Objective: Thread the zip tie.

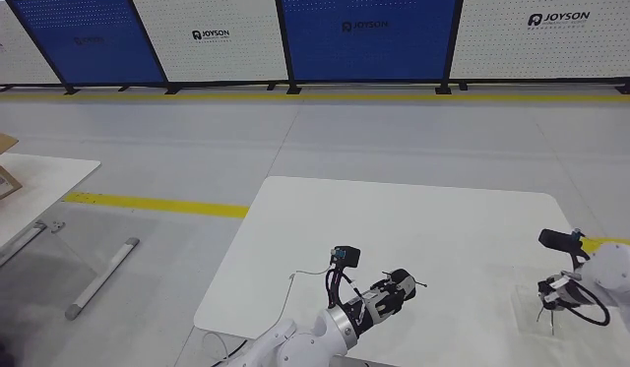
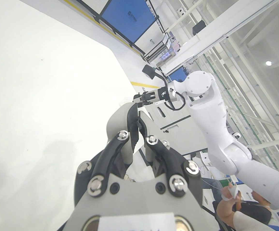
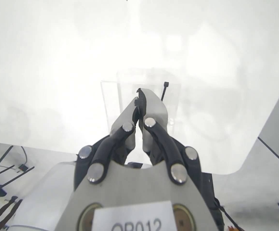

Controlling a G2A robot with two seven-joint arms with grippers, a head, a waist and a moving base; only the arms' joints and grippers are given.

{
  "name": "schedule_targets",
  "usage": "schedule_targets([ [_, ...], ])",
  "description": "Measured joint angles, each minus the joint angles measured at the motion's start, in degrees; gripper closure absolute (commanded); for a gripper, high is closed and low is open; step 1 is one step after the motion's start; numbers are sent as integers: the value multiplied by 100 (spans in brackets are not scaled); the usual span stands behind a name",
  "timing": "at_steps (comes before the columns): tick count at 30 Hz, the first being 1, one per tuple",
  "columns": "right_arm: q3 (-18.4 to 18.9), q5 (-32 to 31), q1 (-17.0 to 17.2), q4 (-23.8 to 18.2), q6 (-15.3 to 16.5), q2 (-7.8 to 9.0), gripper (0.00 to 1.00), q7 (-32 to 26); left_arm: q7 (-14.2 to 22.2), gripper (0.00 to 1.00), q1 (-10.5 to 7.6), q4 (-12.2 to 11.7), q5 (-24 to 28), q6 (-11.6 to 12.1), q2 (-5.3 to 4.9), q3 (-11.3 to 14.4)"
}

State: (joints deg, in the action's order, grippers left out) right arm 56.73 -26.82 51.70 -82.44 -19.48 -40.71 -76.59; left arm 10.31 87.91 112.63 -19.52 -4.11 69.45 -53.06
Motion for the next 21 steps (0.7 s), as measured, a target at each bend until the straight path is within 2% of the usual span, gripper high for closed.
schedule_targets([
  [4, 744, 379, 582, -492, 0, 166, 100, 386, 0, 100, 0, 0, 0, 0, 0, 0],
  [6, 1027, 521, 905, -752, 96, 240, 100, 363, 0, 100, 0, 0, 0, 0, 0, 0],
  [8, 1081, 554, 994, -813, 199, 257, 100, 247, 0, 100, 0, 0, 0, 0, 0, 0],
  [17, 1062, 538, 991, -809, 178, 251, 100, 290, 0, 100, 0, 0, 0, 0, 0, 0],
  [21, 1117, 834, 1165, -1033, 236, 216, 100, 702, 0, 100, 0, 0, 0, 0, 0, 0],
])
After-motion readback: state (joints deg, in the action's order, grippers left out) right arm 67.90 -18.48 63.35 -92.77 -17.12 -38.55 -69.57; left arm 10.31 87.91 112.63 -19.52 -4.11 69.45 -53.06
